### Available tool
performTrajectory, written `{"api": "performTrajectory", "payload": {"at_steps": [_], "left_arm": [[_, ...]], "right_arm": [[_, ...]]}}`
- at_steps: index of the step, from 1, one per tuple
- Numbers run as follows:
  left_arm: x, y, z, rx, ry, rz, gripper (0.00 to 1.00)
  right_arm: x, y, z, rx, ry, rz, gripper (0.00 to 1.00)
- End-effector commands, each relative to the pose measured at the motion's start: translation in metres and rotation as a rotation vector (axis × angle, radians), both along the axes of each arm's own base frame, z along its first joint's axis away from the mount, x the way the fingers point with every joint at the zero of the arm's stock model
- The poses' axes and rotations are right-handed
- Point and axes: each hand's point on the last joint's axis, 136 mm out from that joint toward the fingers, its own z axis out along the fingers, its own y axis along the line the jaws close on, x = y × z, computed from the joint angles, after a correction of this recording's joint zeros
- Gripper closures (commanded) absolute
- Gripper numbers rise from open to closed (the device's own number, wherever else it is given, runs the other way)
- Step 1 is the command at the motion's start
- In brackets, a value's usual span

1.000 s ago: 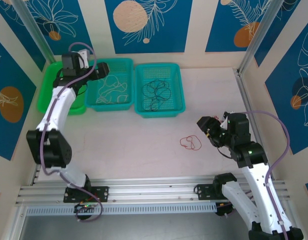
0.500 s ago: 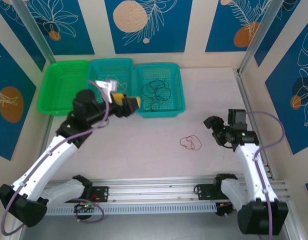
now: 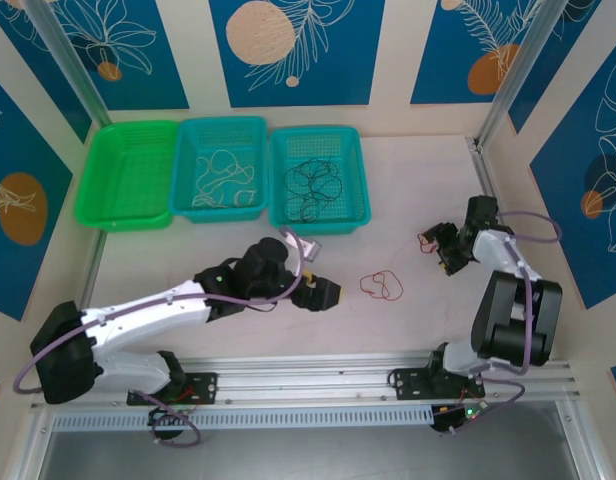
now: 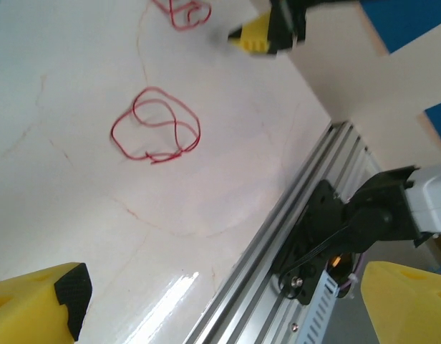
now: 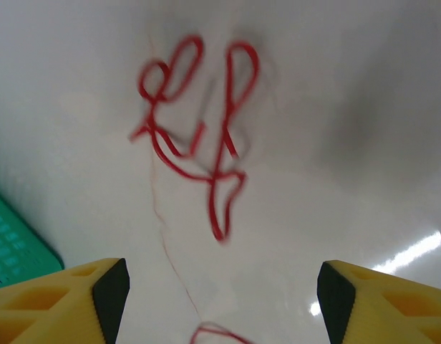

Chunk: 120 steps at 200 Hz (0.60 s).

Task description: Untangle the cables

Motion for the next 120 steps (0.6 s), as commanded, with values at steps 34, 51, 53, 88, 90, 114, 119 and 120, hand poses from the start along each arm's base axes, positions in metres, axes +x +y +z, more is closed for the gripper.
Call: {"api": "performTrajectory", "payload": {"at_steps": [34,51,53,88,90,114,119,120], "left_arm": [[0.0,-0.021,-0.032,0.062,0.021,-0.015,0.03],[0.0,-0.025,-0.046,0.108,0.061,-0.019,0.03],[0.0,-0.026,-0.047,0.113,0.067,-0.022,0.03],[0.001,-0.046,-0.06,0.157,0.117,-0.049,0.04],[0.001,-0.047,-0.061,0.159,0.116,-0.049,0.04],[0.011,-0.063,-0.07,0.199,0.102,-0.048,0.11],[0.014,-0.067,-0.073,0.209,0.102,-0.047,0.14],[0.015,-0.067,-0.072,0.209,0.102,-0.045,0.14]], "right_arm": [[0.045,-0.008,-0.003,0.003,-0.001,0.07,0.71],[0.042,-0.008,-0.001,0.001,-0.003,0.062,0.89],[0.042,-0.008,0.0,0.0,-0.004,0.061,0.89],[0.021,-0.01,0.011,-0.053,-0.02,0.044,0.9],[0.019,-0.01,0.011,-0.055,-0.021,0.043,0.9],[0.0,-0.004,0.015,-0.054,-0.036,0.04,0.88],[-0.003,-0.002,0.017,-0.054,-0.044,0.04,0.87],[-0.004,-0.002,0.017,-0.055,-0.046,0.04,0.87]]}}
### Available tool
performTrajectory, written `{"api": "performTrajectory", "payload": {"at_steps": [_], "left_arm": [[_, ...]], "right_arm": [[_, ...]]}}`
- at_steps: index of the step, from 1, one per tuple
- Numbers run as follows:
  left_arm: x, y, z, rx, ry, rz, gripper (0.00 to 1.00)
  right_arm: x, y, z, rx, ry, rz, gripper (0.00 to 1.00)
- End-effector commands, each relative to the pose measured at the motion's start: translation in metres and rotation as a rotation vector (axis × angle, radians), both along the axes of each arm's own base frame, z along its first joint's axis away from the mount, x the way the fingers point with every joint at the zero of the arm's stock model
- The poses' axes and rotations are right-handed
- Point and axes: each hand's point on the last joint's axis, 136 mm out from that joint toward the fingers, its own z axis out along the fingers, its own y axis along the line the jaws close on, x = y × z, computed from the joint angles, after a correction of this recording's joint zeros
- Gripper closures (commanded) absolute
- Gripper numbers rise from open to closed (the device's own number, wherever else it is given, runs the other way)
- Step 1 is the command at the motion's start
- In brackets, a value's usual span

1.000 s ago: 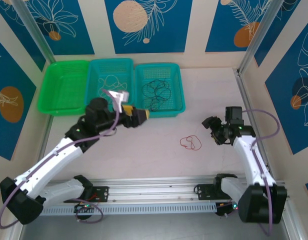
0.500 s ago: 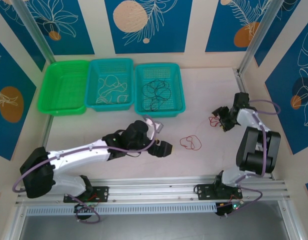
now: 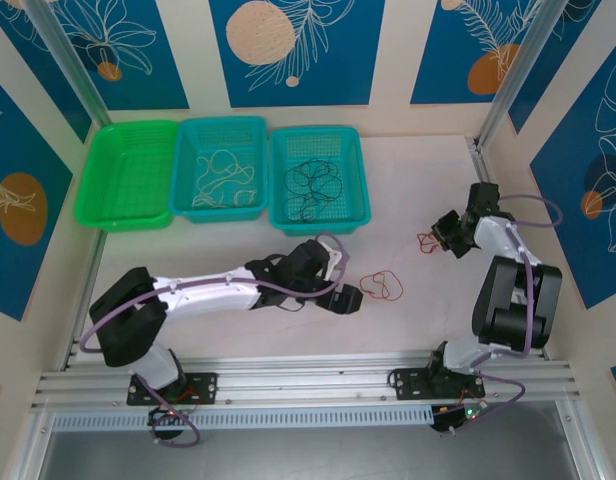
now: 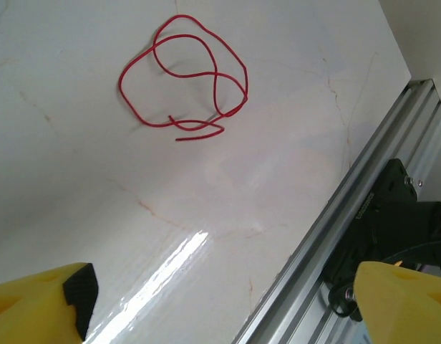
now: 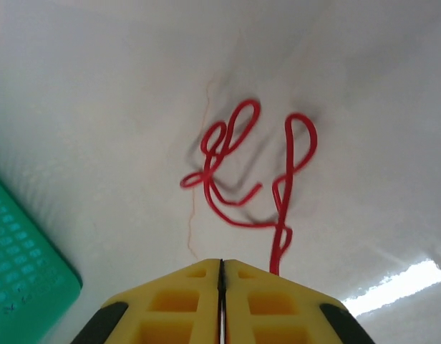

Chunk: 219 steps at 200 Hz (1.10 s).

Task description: Untangle the cables

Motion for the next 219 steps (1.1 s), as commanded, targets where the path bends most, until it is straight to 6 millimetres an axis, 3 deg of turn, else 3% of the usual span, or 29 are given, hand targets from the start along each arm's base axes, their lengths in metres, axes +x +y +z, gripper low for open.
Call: {"api": "performTrajectory", "payload": {"at_steps": [1,36,86,102,125,155,187,219], "left_arm": [[0.005,-0.019,-0.002,0.029,-0.009,-0.016,0.14],[0.027,-0.049,-0.021,0.068,-0.013,0.038,0.23],[0.047,-0.071,-0.065,0.169,-0.011,0.053,0.24],[0.049,-0.072,-0.079,0.208,-0.014,0.042,0.33],[0.043,-0.08,-0.086,0.193,0.008,-0.01,0.56],[0.035,-0.086,-0.074,0.143,0.013,-0.066,1.0],[0.036,-0.076,-0.037,0.072,-0.057,-0.059,1.0],[0.036,-0.055,0.015,-0.012,-0.118,-0.038,1.0]], "right_arm": [[-0.022,0.005,0.004,-0.008,0.001,-0.001,0.86],[-0.049,0.017,0.023,-0.004,-0.071,-0.014,0.72],[-0.08,0.024,0.049,-0.015,-0.166,-0.039,0.55],[-0.087,0.025,0.052,-0.016,-0.172,-0.036,0.54],[-0.093,0.03,0.053,0.003,-0.178,-0.028,0.54],[-0.101,0.035,0.051,0.024,-0.177,-0.031,0.53],[-0.108,0.038,0.055,0.034,-0.193,-0.036,0.53],[-0.113,0.044,0.066,0.057,-0.224,-0.034,0.53]]}}
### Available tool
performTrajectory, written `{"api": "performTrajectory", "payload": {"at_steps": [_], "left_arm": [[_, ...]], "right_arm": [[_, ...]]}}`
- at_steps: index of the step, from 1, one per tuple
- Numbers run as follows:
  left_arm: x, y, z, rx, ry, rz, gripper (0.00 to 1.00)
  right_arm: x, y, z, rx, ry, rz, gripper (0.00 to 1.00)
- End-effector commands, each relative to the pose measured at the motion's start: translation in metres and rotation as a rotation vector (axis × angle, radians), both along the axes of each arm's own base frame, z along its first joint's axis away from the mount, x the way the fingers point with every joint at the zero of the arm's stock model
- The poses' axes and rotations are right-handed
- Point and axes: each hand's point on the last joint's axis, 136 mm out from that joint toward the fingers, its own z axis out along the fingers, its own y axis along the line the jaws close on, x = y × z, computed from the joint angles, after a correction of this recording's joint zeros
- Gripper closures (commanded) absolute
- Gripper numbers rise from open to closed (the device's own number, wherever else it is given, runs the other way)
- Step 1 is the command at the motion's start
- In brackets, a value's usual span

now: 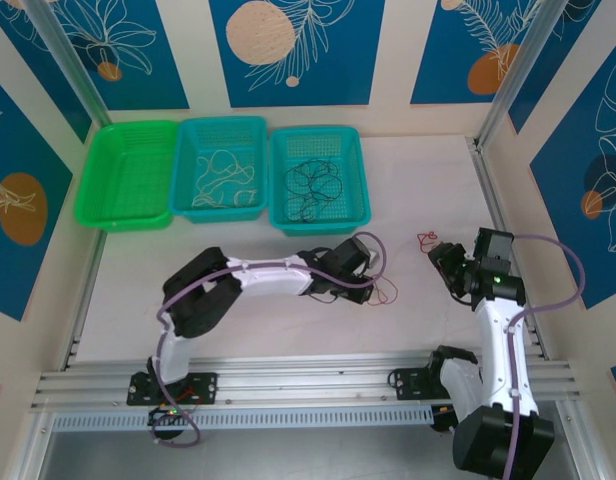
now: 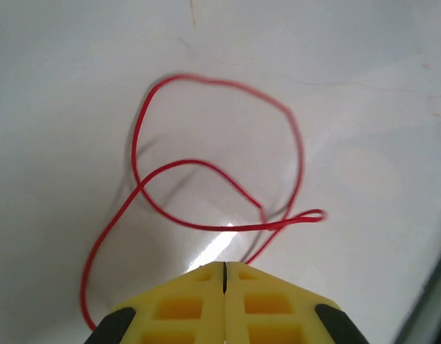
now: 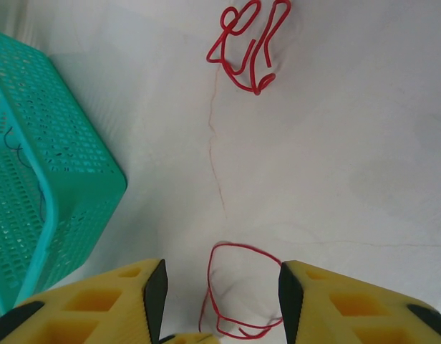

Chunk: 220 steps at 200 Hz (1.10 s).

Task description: Untangle the cables

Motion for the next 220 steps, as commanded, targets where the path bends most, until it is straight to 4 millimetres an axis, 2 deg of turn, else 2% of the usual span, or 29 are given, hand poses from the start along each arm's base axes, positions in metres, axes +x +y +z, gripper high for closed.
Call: {"api": "performTrajectory", "payload": {"at_steps": [1,47,62,97,117,136,149,173,187,220], "left_arm": [[0.003,0.004,0.07,-0.143,-0.091,-0.016,1.0],[0.011,0.052,0.138,-0.243,-0.172,0.066,1.0],[0.02,0.072,0.171,-0.298,-0.218,0.105,1.0],[0.036,0.119,0.27,-0.42,-0.369,0.133,1.0],[0.054,0.159,0.317,-0.391,-0.473,0.189,1.0],[0.087,0.209,0.351,-0.337,-0.583,0.307,1.0],[0.112,0.243,0.368,-0.301,-0.636,0.388,1.0],[0.16,0.306,0.383,-0.251,-0.667,0.549,1.0],[0.187,0.342,0.382,-0.237,-0.647,0.649,1.0],[0.232,0.414,0.373,-0.167,-0.637,0.835,1.0]], "right_arm": [[-0.009,0.009,0.003,0.053,0.003,0.007,0.53],[-0.009,0.019,0.031,0.098,-0.08,0.015,0.52],[-0.007,0.024,0.041,0.119,-0.107,0.026,0.51],[-0.004,0.034,0.056,0.141,-0.14,0.048,0.5],[-0.002,0.042,0.065,0.156,-0.156,0.068,0.49],[-0.002,0.05,0.073,0.166,-0.174,0.094,0.49],[-0.002,0.056,0.078,0.175,-0.183,0.113,0.48],[-0.004,0.066,0.084,0.18,-0.187,0.15,0.47],[-0.007,0.07,0.083,0.174,-0.181,0.162,0.47],[-0.011,0.074,0.079,0.173,-0.172,0.17,0.47]]}}
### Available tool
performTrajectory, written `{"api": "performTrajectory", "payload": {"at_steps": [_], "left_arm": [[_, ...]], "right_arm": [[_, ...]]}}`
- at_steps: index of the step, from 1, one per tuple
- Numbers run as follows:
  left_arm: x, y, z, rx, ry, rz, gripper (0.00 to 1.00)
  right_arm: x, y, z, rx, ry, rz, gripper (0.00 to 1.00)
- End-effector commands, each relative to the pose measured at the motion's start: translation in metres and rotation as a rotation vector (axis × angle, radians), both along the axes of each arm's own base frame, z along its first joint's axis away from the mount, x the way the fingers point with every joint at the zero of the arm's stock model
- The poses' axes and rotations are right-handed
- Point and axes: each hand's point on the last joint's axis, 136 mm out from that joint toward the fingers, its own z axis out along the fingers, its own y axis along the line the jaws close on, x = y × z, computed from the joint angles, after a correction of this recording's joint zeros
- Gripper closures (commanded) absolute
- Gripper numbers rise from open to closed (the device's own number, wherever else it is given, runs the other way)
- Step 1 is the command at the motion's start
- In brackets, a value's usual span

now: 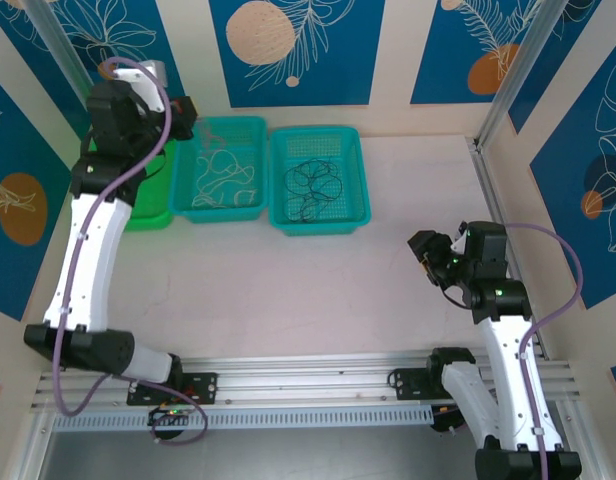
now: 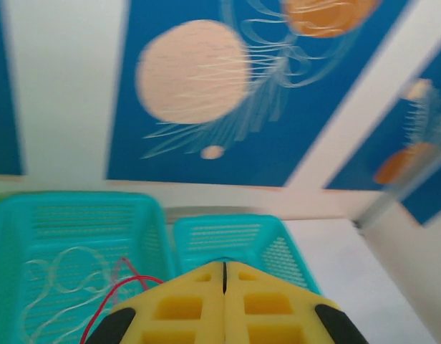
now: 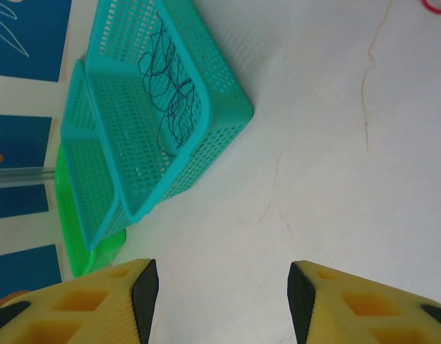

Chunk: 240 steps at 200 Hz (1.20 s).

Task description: Untangle the cables

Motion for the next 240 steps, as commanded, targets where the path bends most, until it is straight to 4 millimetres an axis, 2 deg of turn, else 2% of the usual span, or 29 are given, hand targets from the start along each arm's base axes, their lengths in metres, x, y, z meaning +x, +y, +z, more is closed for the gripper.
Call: {"api": "performTrajectory", "payload": {"at_steps": [1,21,51,80,94,99,107,117,135,167,205,225,240], "left_arm": [[0.022,0.037,-0.022,0.008,0.084,0.078,1.0],[0.046,0.077,-0.041,-0.025,0.135,0.158,1.0],[0.072,0.134,-0.082,-0.085,0.215,0.26,1.0],[0.089,0.167,-0.122,-0.105,0.293,0.309,1.0],[0.092,0.175,-0.139,-0.131,0.334,0.312,0.68],[0.092,0.177,-0.142,-0.135,0.342,0.315,0.6],[0.09,0.178,-0.144,-0.14,0.346,0.317,0.51],[0.086,0.179,-0.141,-0.141,0.328,0.323,0.45],[0.076,0.171,-0.128,-0.168,0.272,0.306,0.37],[0.044,0.139,-0.097,-0.245,0.183,0.229,0.36],[-0.011,0.065,-0.069,-0.243,0.079,0.078,0.37],[-0.042,0.016,-0.063,-0.227,0.047,-0.043,0.37],[-0.063,-0.015,-0.067,-0.211,0.045,-0.1,0.37]], "right_arm": [[-0.005,0.003,0.005,0.014,-0.004,-0.005,0.47],[-0.006,0.004,0.003,0.016,0.003,0.0,0.47],[-0.009,0.004,0.002,0.012,0.015,0.005,0.47],[-0.009,0.005,0.001,0.013,0.018,0.006,0.46],[-0.009,0.005,0.002,0.013,0.015,0.005,0.45],[-0.009,0.004,0.002,0.012,0.017,0.003,0.45],[-0.009,0.004,0.001,0.009,0.019,-0.001,0.45],[-0.009,0.003,-0.001,0.003,0.024,-0.004,0.45],[-0.008,-0.001,-0.005,-0.018,0.033,-0.018,0.44],[-0.002,-0.014,-0.019,-0.066,0.078,-0.056,0.43],[0.013,-0.046,-0.052,-0.14,0.208,-0.124,0.43],[0.027,-0.067,-0.069,-0.19,0.257,-0.145,0.43],[0.035,-0.079,-0.083,-0.204,0.308,-0.151,0.43]]}}
